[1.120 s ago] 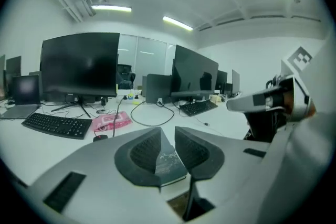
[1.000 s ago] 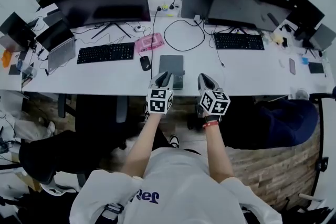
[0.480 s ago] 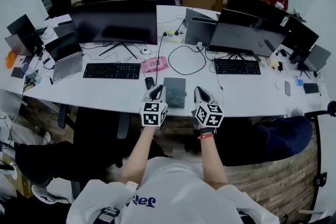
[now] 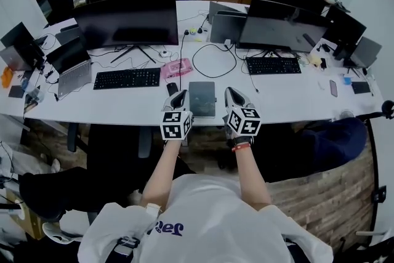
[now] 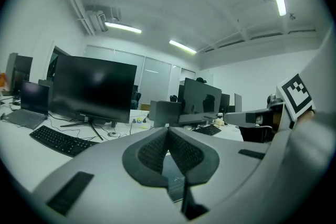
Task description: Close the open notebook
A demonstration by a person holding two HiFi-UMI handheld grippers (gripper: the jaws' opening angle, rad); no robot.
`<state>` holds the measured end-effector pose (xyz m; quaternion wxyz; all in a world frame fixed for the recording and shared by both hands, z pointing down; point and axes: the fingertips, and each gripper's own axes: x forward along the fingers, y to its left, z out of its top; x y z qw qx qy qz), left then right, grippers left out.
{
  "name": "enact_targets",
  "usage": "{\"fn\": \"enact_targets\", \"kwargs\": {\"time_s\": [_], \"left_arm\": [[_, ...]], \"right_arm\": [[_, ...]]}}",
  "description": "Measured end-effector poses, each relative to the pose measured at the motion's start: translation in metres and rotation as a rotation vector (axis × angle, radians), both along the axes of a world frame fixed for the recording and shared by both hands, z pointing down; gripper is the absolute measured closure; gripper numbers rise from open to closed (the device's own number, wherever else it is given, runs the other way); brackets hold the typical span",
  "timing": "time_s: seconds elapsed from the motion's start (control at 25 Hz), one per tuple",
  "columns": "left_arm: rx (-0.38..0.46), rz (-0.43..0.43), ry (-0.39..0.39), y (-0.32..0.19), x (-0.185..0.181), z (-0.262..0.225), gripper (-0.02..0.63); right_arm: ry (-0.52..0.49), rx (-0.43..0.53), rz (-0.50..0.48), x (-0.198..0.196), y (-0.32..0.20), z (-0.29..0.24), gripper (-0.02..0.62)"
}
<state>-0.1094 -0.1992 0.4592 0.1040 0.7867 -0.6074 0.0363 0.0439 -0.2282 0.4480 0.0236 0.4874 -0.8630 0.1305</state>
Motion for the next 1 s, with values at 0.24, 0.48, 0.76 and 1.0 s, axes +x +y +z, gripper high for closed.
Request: {"fn": "enact_targets", "kwargs": {"time_s": [0.24,0.48,0.76,1.0], "left_arm": [[0.028,0.001,-0.013,0.002,-0.006,-0.011,0.588],[0.070,0.008,-0.054,0.006,-0.003,-0.023,0.588],[0.049,0.026,-0.043,0.010,-0.003,-0.009,0.588],[0.004,0.055,-0.033,0.011,0.004,0.013,0.587]], "right_arm": [[0.012,0.005,-0.010,-0.011,0.005,-0.005,0.598],[0.044,0.007,0.027,-0.006,0.006,-0.006,0.597],[0.057,-0.028,-0.023,-0.017,0.012,0.004,0.586],[0.067,-0.067,-0.042,-0.019,0.014,0.028,0.586]]}}
